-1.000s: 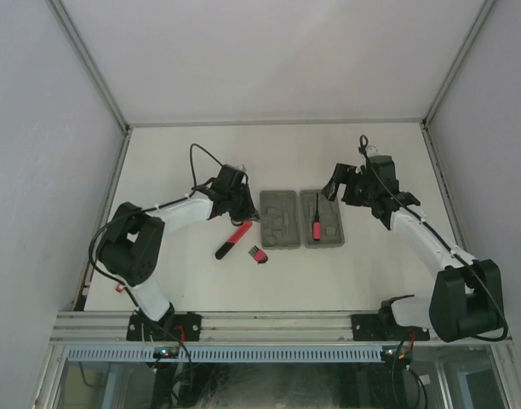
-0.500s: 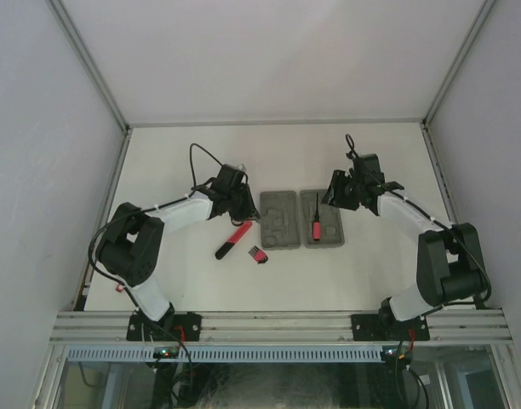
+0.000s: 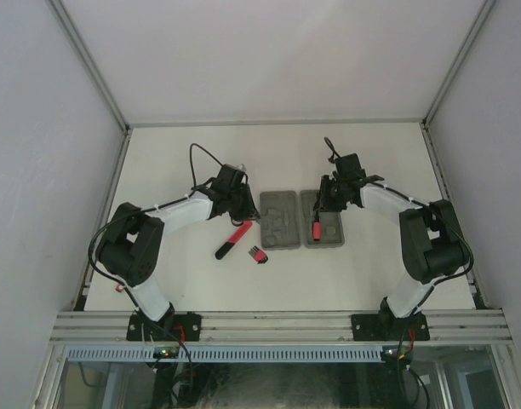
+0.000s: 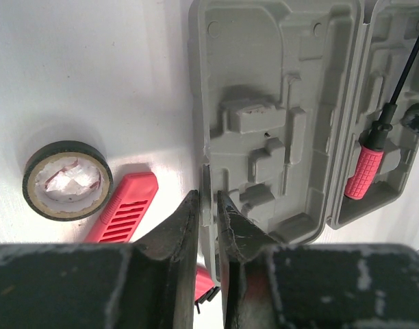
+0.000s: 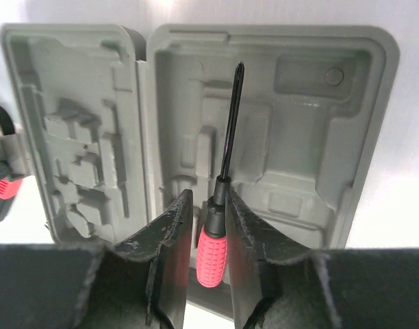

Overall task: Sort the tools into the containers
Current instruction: Place the screwdriver in the storage box.

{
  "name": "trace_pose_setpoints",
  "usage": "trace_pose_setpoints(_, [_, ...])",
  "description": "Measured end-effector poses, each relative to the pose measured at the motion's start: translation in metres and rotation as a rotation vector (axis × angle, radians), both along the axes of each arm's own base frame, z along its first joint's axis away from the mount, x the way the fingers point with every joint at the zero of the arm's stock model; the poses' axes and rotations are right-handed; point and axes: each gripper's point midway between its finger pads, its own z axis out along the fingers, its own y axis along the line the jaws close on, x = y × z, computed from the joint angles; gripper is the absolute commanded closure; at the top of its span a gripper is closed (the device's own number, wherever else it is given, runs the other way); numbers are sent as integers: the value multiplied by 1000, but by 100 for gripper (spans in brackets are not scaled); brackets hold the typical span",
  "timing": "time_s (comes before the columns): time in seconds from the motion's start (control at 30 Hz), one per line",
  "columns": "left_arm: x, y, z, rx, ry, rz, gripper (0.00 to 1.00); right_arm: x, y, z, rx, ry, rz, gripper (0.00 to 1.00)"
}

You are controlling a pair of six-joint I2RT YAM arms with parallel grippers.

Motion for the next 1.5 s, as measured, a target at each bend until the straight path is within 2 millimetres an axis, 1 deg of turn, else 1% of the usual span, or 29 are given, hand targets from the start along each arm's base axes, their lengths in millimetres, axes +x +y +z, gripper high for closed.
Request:
trace_pose_setpoints(0.17, [0, 0, 0, 0, 0, 0, 80, -9, 3, -14, -58, 43, 25, 83])
trace_pose_setpoints(0.3, [0, 0, 0, 0, 0, 0, 80, -11, 5, -17, -85, 55, 45, 89])
trace_pose_setpoints(0.57, [0, 0, 0, -1, 1, -1, 80, -16, 4, -23, -123, 91, 70, 92])
trace_pose_setpoints(0.87, [0, 0, 0, -1, 1, -1, 80, -20, 3, -22, -160, 117, 80, 91])
trace_pose_setpoints(1.07, [0, 0, 0, -1, 1, -1, 80, -21, 2, -23, -169, 120, 80, 84])
trace_pose_setpoints(1.13, [0, 0, 0, -1, 1, -1, 80, -21, 2, -22, -173, 114, 82, 81])
trace_pose_setpoints(1.2, [0, 0, 0, -1, 1, -1, 80, -20, 2, -18, -179, 99, 84, 80])
trace_pose_setpoints(1.23, [0, 0, 0, -1, 1, -1, 80, -19, 2, -11, -180, 75, 83, 80])
trace_pose_setpoints(1.4, [0, 0, 0, -1, 1, -1, 79, -16, 6, 6, -183, 14, 84, 81])
trace_pose_setpoints(1.5, [0, 0, 0, -1, 0, -1, 79, -17, 6, 7, -197, 11, 84, 82])
